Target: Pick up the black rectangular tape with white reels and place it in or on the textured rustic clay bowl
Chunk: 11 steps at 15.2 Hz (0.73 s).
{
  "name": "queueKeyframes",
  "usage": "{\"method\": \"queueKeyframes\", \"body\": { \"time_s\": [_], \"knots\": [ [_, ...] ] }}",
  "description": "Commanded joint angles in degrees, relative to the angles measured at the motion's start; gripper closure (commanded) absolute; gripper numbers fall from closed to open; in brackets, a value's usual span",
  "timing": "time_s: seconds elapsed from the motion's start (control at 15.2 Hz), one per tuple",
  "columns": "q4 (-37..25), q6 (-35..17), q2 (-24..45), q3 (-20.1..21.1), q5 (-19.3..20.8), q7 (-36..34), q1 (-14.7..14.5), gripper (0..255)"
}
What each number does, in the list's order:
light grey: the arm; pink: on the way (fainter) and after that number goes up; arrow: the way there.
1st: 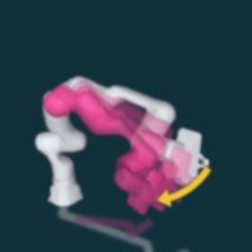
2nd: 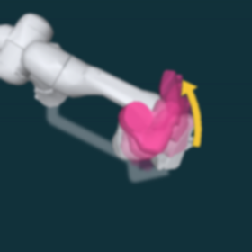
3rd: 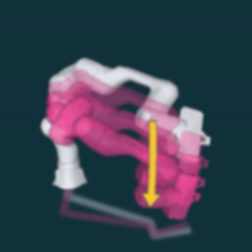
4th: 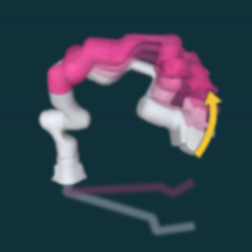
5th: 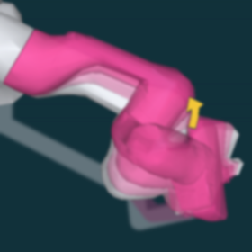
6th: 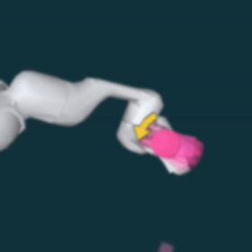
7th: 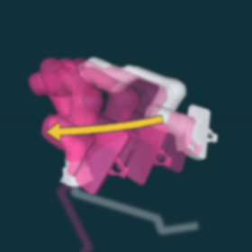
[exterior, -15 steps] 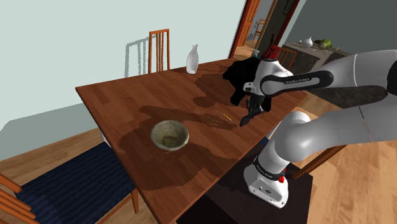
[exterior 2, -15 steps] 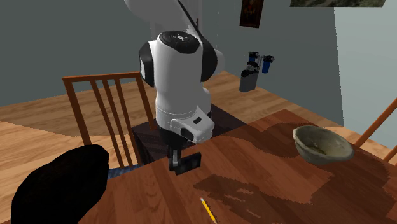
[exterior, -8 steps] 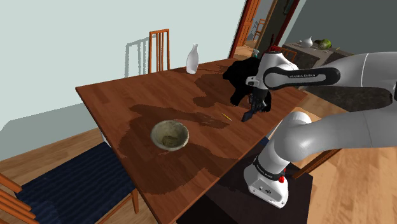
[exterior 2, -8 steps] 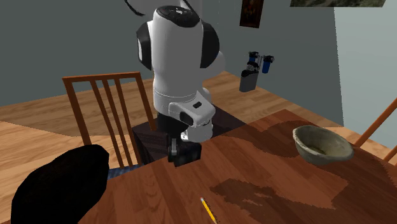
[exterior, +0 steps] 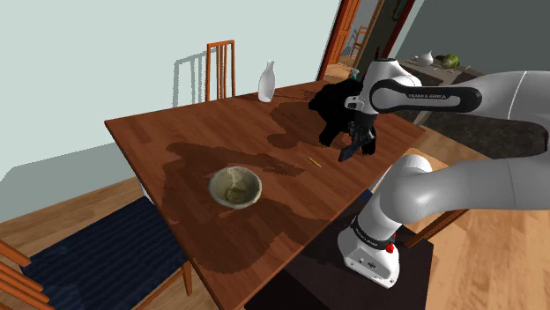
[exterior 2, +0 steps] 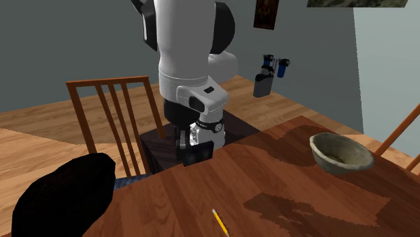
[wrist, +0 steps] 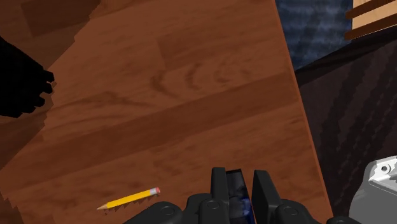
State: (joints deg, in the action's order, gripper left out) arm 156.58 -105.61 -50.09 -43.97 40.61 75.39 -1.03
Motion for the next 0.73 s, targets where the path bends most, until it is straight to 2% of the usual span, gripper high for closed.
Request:
{"method": "queueKeyframes", "body": {
  "time_s": [0.0,0.53,0.66],
  "knots": [
    [-1.15,1.86,-0.67,1.14,-0.97,0.35,-0.06,255],
    [-5.61,8.01,-2.32,4.87,-4.12,1.44,-0.44,255],
    [-4.79,8.02,-2.15,7.39,-6.35,-1.48,-1.92,255]
  ]
}}
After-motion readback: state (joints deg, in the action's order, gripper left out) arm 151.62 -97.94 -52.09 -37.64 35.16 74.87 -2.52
